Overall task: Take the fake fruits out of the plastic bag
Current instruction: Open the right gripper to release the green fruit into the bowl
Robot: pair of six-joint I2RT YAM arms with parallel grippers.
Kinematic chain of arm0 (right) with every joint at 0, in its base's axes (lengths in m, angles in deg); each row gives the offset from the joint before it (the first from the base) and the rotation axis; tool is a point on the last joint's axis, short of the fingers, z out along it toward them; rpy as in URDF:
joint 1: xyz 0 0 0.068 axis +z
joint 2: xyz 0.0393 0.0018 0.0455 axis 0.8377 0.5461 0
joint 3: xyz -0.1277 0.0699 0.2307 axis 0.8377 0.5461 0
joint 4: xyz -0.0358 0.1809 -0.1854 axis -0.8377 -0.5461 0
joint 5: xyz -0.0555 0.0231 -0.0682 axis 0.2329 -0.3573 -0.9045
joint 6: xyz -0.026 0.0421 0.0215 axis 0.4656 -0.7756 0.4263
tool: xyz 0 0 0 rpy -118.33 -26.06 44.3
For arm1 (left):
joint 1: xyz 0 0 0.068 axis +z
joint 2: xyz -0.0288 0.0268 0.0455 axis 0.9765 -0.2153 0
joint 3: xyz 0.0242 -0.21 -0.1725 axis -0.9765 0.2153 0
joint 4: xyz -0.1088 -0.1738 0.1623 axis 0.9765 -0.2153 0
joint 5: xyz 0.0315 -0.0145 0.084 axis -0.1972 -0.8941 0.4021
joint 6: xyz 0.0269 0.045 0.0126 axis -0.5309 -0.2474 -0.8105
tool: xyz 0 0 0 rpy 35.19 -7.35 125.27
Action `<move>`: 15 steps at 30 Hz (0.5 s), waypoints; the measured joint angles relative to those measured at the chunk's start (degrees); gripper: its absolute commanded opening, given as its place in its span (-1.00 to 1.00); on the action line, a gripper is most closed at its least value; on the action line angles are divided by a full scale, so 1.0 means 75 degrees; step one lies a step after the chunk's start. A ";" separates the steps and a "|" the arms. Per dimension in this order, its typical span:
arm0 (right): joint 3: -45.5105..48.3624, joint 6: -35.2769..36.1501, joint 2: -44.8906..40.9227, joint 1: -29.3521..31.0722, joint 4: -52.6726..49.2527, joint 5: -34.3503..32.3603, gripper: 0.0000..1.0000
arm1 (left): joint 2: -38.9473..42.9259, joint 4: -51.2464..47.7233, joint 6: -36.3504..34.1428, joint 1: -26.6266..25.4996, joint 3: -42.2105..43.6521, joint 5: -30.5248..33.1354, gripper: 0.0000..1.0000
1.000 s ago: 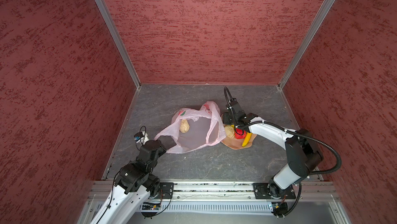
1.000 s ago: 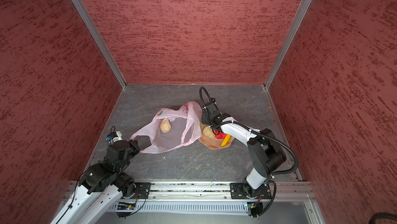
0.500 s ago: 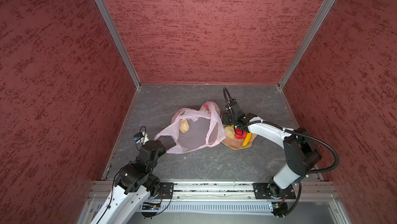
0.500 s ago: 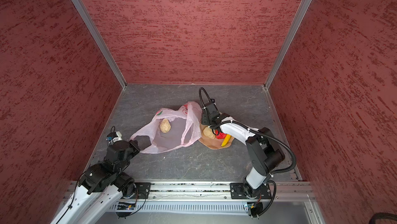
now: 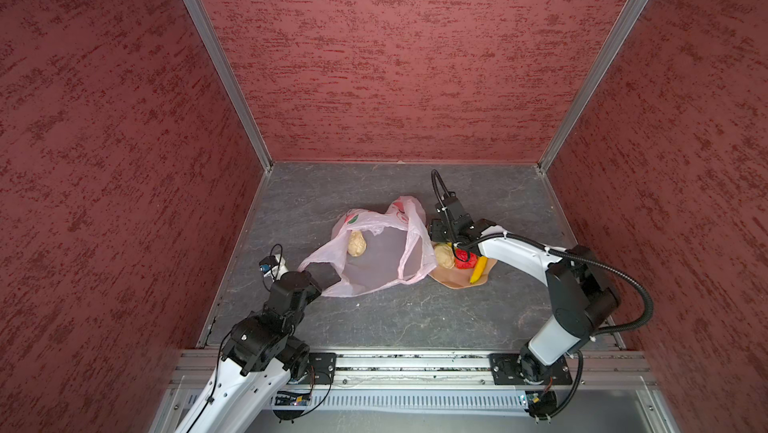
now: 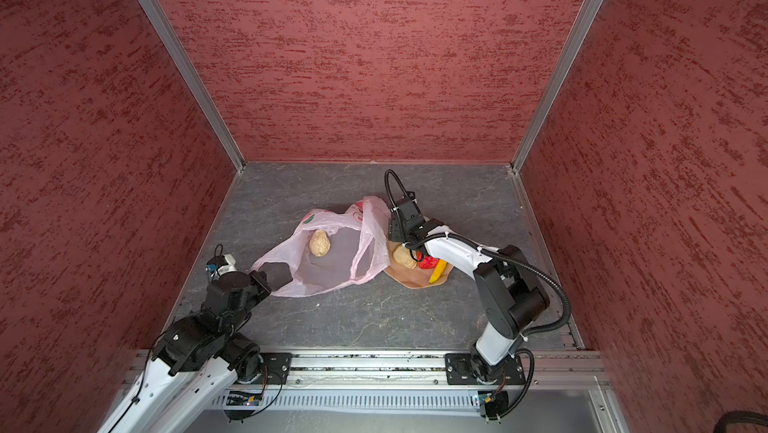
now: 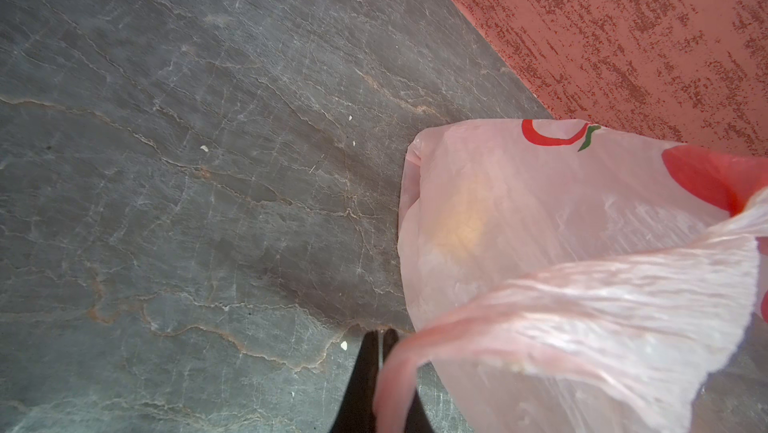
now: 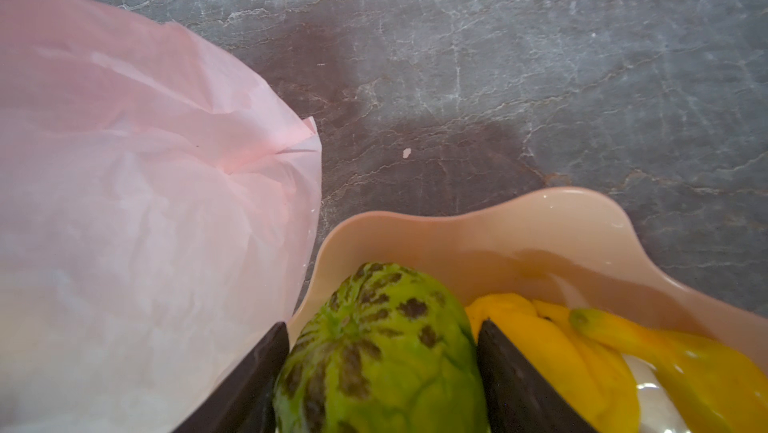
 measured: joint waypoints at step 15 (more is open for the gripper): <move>0.0000 0.0000 0.0000 0.0000 0.0000 -0.0006 0.57 | 0.0055 -0.0012 0.0000 0.0000 0.0000 -0.0003 -0.84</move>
